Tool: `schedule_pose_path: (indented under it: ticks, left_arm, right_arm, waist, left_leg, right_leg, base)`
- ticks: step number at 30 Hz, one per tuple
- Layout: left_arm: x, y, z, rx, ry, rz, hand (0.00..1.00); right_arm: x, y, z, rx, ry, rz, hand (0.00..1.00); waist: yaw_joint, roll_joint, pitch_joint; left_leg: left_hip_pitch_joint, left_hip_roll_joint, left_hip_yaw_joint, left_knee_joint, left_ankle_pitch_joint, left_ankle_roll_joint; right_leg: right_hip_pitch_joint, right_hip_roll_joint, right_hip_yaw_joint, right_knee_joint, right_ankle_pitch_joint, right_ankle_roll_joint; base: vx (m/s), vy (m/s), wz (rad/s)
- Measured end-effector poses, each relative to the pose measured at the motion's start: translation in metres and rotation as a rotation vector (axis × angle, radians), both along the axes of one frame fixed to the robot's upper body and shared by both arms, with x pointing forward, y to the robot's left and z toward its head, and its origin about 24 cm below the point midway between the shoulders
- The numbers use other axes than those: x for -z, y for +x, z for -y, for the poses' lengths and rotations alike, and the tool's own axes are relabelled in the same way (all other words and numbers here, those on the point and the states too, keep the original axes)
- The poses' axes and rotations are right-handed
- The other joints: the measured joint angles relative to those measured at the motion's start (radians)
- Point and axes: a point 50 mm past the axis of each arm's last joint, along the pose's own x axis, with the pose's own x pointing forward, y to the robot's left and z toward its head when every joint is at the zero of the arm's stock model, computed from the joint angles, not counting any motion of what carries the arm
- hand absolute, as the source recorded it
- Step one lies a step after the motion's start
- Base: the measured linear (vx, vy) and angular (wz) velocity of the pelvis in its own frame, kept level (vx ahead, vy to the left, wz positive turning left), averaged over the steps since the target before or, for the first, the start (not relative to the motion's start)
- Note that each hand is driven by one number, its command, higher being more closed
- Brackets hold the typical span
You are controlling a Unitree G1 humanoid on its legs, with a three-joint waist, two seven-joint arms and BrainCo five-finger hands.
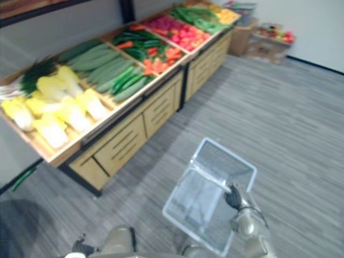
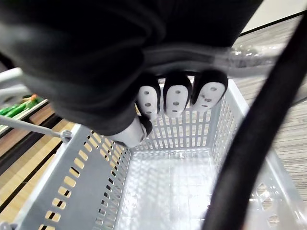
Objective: Pick vegetable in the basket
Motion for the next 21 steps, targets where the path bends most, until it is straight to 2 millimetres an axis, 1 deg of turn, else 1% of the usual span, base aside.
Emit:
schedule_pose_path:
  ticks: [1,2,3,4,5,6,8,9,10,11,12,13,14,15,16,17,18,19,20,21]
  left_arm:
    - [0.001,-0.001,0.003,-0.002,-0.007,-0.005,0.0]
    - [0.002,-0.003,0.007,-0.005,-0.017,-0.014,0.0]
    - [0.003,-0.009,0.006,-0.01,-0.016,-0.03,0.0]
    - [0.003,-0.009,0.005,-0.01,-0.011,-0.03,0.0]
    - [0.002,-0.006,0.003,-0.007,-0.005,-0.02,0.0]
    - [0.001,-0.002,0.003,-0.009,-0.003,-0.011,0.0]
    - [0.001,-0.002,0.001,-0.02,-0.002,-0.011,0.0]
    - [0.001,-0.003,0.001,-0.026,-0.002,-0.012,0.0]
    - [0.001,-0.004,0.001,-0.031,-0.002,-0.012,0.0]
    - [0.001,-0.004,0.001,-0.031,-0.002,-0.013,0.0]
    - [0.002,-0.006,0.002,-0.025,-0.006,-0.019,0.0]
    - [0.003,-0.011,0.001,-0.014,-0.002,-0.033,0.0]
    - [0.002,-0.013,-0.003,-0.011,0.007,-0.039,0.0]
    - [0.0,-0.014,-0.01,-0.002,0.027,-0.043,0.0]
    - [-0.001,-0.014,-0.015,0.006,0.039,-0.043,0.0]
    - [-0.003,-0.013,-0.022,0.011,0.056,-0.045,0.0]
    - [-0.004,-0.012,-0.023,0.019,0.059,-0.044,0.0]
    - [-0.004,-0.01,-0.023,0.03,0.06,-0.038,0.0]
    - [-0.005,-0.007,-0.023,0.033,0.058,-0.028,0.0]
    - [-0.006,-0.004,-0.023,0.034,0.057,-0.017,0.0]
  right_arm:
    - [0.0,0.0,0.0,0.0,0.0,0.0,1.0]
    - [0.001,0.0,-0.001,0.0,0.001,-0.002,1.0]
    - [0.004,-0.001,-0.005,0.011,0.017,-0.01,1.0]
    - [0.004,0.0,-0.007,0.014,0.026,-0.008,1.0]
    - [0.004,0.002,-0.01,0.007,0.033,-0.002,1.0]
    - [0.003,0.004,-0.011,0.002,0.035,0.005,1.0]
    - [0.003,0.01,-0.019,-0.025,0.043,0.009,1.0]
    - [0.004,0.011,-0.022,-0.038,0.047,0.003,1.0]
    - [0.007,0.01,-0.028,-0.057,0.054,-0.008,1.0]
    - [0.01,0.008,-0.033,-0.063,0.07,-0.018,1.0]
    - [0.012,0.008,-0.035,-0.065,0.073,-0.02,1.0]
    - [0.007,0.017,-0.039,-0.089,0.062,0.011,1.0]
    - [0.006,0.019,-0.04,-0.098,0.058,0.013,1.0]
    - [0.008,0.018,-0.041,-0.093,0.06,0.007,1.0]
    - [0.012,0.016,-0.042,-0.087,0.066,-0.01,1.0]
    - [0.018,0.013,-0.043,-0.08,0.077,-0.038,1.0]
    - [0.02,0.011,-0.043,-0.076,0.078,-0.048,1.0]
    - [0.022,0.01,-0.042,-0.067,0.075,-0.063,1.0]
    - [0.024,0.008,-0.039,-0.053,0.072,-0.076,1.0]
    - [0.025,0.008,-0.037,-0.043,0.07,-0.077,1.0]
  waist:
    - [0.005,0.003,-0.001]
    - [0.016,0.019,-0.004]
    - [0.022,0.02,-0.007]
    - [0.024,0.007,-0.007]
    - [0.029,-0.013,-0.008]
    - [0.037,-0.022,-0.007]
    - [0.039,-0.023,-0.008]
    - [0.04,-0.027,-0.01]
    - [0.04,-0.028,-0.013]
    - [0.04,-0.035,-0.023]
    - [0.041,-0.039,-0.023]
    - [0.038,-0.053,-0.027]
    - [0.036,-0.07,-0.03]
    - [0.034,-0.102,-0.034]
    - [0.034,-0.112,-0.031]
    - [0.031,-0.129,-0.039]
    - [0.029,-0.128,-0.04]
    - [0.022,-0.124,-0.039]
    - [0.007,-0.12,-0.038]
    - [-0.001,-0.12,-0.038]
  left_leg:
    - [0.008,-0.021,0.001,-0.095,0.043,0.0]
    - [0.034,-0.041,-0.003,-0.262,0.129,0.0]
    - [0.062,-0.048,0.01,-0.297,0.22,0.034]
    - [0.065,-0.06,0.015,-0.29,0.21,0.053]
    - [0.057,-0.075,0.024,-0.263,0.182,0.059]
    - [0.03,-0.079,0.029,-0.192,0.136,0.076]
    - [0.034,-0.087,0.052,-0.108,0.074,0.099]
    - [0.046,-0.092,0.061,-0.107,0.064,0.103]
    - [0.073,-0.104,0.072,-0.123,0.051,0.1]
    - [0.103,-0.121,0.078,-0.166,0.041,0.096]
    - [0.135,-0.132,0.086,-0.207,0.042,0.097]
    - [0.182,-0.152,0.108,-0.253,0.042,0.098]
    - [0.2,-0.165,0.113,-0.266,0.04,0.101]
    - [0.228,-0.184,0.108,-0.277,0.032,0.111]
    - [0.254,-0.189,0.088,-0.278,0.023,0.122]
    - [0.291,-0.18,0.049,-0.275,0.009,0.13]
    - [0.306,-0.172,0.032,-0.275,0.003,0.128]
    - [0.323,-0.158,0.013,-0.277,-0.003,0.126]
    - [0.331,-0.146,-0.019,-0.276,-0.005,0.122]
    - [0.335,-0.141,-0.051,-0.277,-0.005,0.111]
  right_leg:
    - [0.003,0.001,-0.004,-0.003,-0.004,0.008]
    - [0.017,0.006,-0.005,-0.004,-0.018,0.03]
    - [0.042,0.005,-0.001,-0.007,-0.035,0.049]
    - [0.051,-0.002,0.0,-0.014,-0.039,0.053]
    - [0.058,-0.011,0.005,-0.03,-0.039,0.052]
    - [0.07,-0.019,0.017,-0.052,-0.034,0.058]
    - [0.103,-0.044,0.071,-0.057,-0.016,0.087]
    - [0.104,-0.056,0.088,-0.046,-0.016,0.087]
    - [0.097,-0.075,0.111,-0.002,-0.016,0.087]
    - [0.058,-0.102,0.129,0.092,-0.018,0.091]
    - [-0.001,-0.132,0.153,0.225,-0.02,0.093]
    - [-0.101,-0.188,0.192,0.446,-0.011,0.088]
    - [-0.148,-0.217,0.21,0.55,0.009,0.081]
    - [-0.204,-0.252,0.239,0.679,0.068,0.065]
    - [-0.242,-0.261,0.271,0.769,0.119,0.063]
    - [-0.278,-0.236,0.3,0.866,0.09,0.045]
    - [-0.288,-0.217,0.3,0.884,0.067,0.034]
    - [-0.301,-0.192,0.285,0.881,0.03,0.027]
    - [-0.317,-0.174,0.25,0.825,-0.011,0.025]
    - [-0.344,-0.157,0.239,0.729,-0.024,0.016]
  base:
    - [0.29,0.12,0.23]
    - [0.36,0.172,0.09]
    - [0.3,0.148,0.1]
    - [0.32,0.134,0.19]
    - [0.26,0.086,0.17]
    - [0.37,0.127,0.07]
    - [0.32,0.104,-0.1]
    - [0.26,0.072,-0.21]
    - [0.21,0.073,-0.21]
    - [0.23,0.101,-0.24]
    - [0.21,0.135,-0.3]
    - [0.18,0.115,-0.27]
    - [0.15,0.082,-0.13]
    - [0.19,0.042,0.15]
    - [0.34,0.003,0.45]
    - [0.36,-0.021,0.54]
    - [0.3,-0.052,0.63]
    - [0.19,-0.065,0.72]
    - [0.22,-0.098,0.91]
    - [0.22,-0.112,0.82]
